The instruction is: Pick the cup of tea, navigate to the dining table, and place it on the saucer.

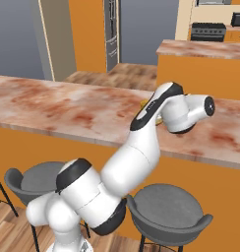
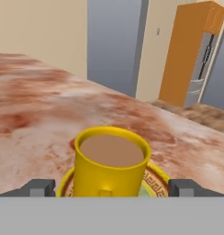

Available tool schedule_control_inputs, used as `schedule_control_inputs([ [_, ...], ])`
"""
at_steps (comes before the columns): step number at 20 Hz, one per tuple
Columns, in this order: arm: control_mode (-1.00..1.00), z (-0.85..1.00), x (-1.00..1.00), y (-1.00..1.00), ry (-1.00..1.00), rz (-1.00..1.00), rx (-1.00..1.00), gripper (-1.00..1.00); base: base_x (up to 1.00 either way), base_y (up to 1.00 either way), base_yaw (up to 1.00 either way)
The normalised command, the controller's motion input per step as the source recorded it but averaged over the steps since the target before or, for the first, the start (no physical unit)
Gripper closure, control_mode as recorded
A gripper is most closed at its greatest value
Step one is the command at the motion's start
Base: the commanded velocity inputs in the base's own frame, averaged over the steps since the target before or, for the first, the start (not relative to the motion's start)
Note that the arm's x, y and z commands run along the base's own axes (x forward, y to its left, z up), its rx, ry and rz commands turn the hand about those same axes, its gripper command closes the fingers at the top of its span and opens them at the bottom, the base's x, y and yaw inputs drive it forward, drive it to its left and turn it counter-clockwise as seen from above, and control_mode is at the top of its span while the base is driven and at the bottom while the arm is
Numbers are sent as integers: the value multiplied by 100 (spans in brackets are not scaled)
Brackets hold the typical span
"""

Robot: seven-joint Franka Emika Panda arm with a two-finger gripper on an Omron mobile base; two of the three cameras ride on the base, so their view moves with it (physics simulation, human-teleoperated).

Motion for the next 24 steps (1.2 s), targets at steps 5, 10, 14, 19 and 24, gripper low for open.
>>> schedule_control_inputs([
  [5,-100,42,-67,1,0,-10,0,-100,0,0,0],
  [10,-100,45,-76,5,0,-28,0,-100,0,0,0],
  [14,-100,56,-74,40,4,-31,0,-100,0,0,0],
  [19,-100,3,-99,78,4,-36,0,-100,0,0,0],
  [24,-100,-29,-100,98,4,-41,0,-100,0,0,0],
])
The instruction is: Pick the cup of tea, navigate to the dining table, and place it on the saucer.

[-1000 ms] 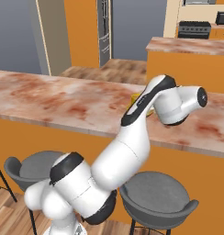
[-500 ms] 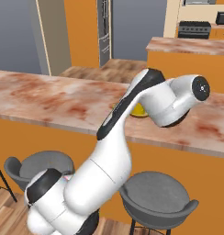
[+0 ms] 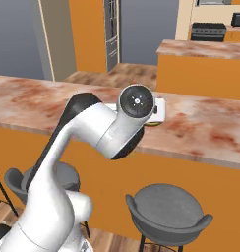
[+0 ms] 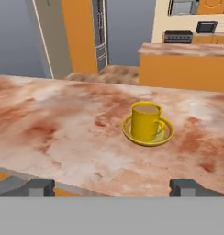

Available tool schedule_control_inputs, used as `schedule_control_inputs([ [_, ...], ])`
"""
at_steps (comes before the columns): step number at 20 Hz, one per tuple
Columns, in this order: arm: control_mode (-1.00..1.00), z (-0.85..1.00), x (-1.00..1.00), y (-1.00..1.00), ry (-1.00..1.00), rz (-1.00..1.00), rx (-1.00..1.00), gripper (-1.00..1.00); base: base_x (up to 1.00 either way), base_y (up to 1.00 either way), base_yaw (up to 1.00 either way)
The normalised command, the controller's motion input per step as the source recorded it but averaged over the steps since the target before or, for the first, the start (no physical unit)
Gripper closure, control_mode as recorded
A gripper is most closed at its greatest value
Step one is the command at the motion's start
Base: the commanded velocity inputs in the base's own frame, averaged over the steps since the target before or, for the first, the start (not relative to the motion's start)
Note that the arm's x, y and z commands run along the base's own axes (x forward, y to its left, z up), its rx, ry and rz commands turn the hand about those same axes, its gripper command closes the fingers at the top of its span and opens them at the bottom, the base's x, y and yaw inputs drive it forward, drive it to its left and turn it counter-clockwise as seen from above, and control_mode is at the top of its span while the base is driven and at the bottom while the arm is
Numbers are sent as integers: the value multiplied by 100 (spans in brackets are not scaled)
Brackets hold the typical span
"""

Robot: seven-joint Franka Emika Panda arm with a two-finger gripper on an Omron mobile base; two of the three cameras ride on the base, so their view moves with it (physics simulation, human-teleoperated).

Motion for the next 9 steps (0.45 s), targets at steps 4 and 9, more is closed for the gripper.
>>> schedule_control_inputs([
  [4,-100,-39,-100,89,12,-36,0,-100,0,0,0],
  [9,-100,-25,-99,76,18,-26,0,-100,0,0,0],
])
